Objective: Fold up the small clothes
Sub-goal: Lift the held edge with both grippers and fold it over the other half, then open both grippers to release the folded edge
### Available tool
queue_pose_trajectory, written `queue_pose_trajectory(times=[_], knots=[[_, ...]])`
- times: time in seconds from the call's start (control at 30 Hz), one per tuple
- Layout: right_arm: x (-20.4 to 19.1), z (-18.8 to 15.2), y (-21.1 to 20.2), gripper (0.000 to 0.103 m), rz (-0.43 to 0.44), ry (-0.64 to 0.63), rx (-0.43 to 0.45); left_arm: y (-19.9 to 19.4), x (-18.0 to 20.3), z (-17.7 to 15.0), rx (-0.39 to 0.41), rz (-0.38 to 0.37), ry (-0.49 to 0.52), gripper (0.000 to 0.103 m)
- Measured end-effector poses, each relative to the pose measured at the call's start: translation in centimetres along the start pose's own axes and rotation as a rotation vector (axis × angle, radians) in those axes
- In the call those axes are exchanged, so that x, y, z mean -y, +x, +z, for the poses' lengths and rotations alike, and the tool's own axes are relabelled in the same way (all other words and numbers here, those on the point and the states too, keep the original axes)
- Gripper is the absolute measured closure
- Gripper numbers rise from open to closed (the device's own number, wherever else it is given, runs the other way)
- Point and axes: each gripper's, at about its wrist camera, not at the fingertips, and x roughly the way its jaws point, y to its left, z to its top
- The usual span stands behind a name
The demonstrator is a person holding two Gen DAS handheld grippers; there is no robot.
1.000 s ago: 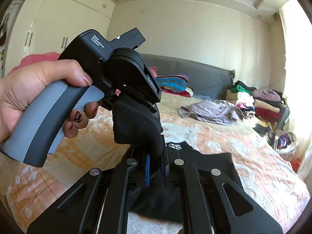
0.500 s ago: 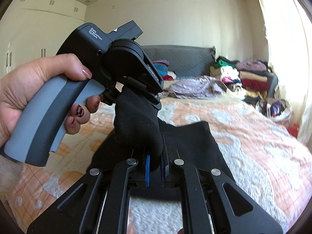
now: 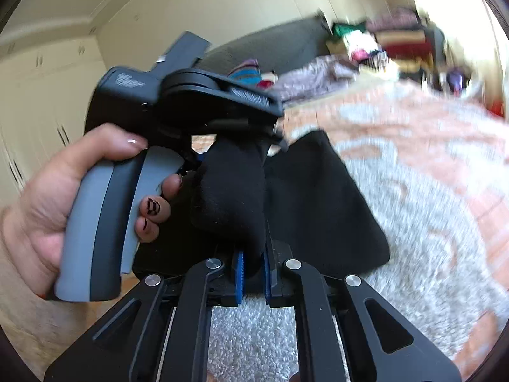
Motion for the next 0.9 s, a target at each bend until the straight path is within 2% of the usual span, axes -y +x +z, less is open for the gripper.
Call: queue_pose_trajectory(times=[0.03, 0.13, 0.2, 0.27, 0.33, 0.4, 0.43, 0.47, 0.5, 0.63, 0.77, 0.83, 0.87, 0.9], knots=[[0.6, 0.0, 0.2, 0.094, 0.017, 0.027, -0.011, 0.1, 0.2, 0.1, 0.001, -0.01, -0.002, 0.022], [2.8, -0.3, 0.9, 0.091, 0.078, 0.15, -0.059, 0.3, 0.1, 0.1, -0.003, -0.062, -0.034, 0.017], [4.1, -0.4, 0.9, 0.085, 0.105, 0.212, -0.072, -0.3, -0.5, 0.0, 0.019, -0.101, -0.05, 0.016], [5.0, -0.6, 1.0, 0.083, 0.141, 0.26, -0.086, -1.2, -1.1, -0.2, 0.037, -0.1, -0.066, 0.016], [5.3, -0.1, 0.9, 0.077, 0.168, 0.267, -0.096, -2.4, -1.9, -0.4, 0.068, -0.088, -0.067, 0.016], [5.0, 0.7, 0.9, 0.059, 0.18, 0.239, -0.113, -4.1, -3.1, -0.9, 0.112, -0.042, -0.054, 0.016], [4.9, 1.2, 0.9, 0.053, 0.186, 0.229, -0.112, -4.7, -3.7, -1.0, 0.131, -0.019, -0.052, 0.015], [5.0, 1.8, 0.9, 0.043, 0.19, 0.226, -0.109, -5.3, -4.5, -1.4, 0.147, 0.007, -0.054, 0.015], [5.2, 2.7, 1.1, 0.039, 0.192, 0.223, -0.114, -5.7, -5.1, -1.7, 0.157, 0.022, -0.056, 0.015], [5.8, 4.9, 2.7, 0.038, 0.213, 0.21, -0.165, -6.1, -7.5, -3.7, 0.16, 0.079, -0.07, 0.015], [6.6, 7.0, 5.8, 0.038, 0.226, 0.241, -0.229, -5.4, -7.8, -5.1, 0.145, 0.102, -0.042, 0.015], [6.6, 7.9, 7.0, 0.042, 0.209, 0.233, -0.254, -5.4, -7.6, -5.6, 0.15, 0.112, -0.021, 0.015], [6.0, 7.6, 6.8, 0.051, 0.204, 0.207, -0.261, -5.3, -7.5, -5.8, 0.151, 0.111, -0.017, 0.015], [5.6, 7.9, 7.2, 0.066, 0.202, 0.172, -0.269, -5.3, -7.4, -6.0, 0.148, 0.109, -0.014, 0.015]])
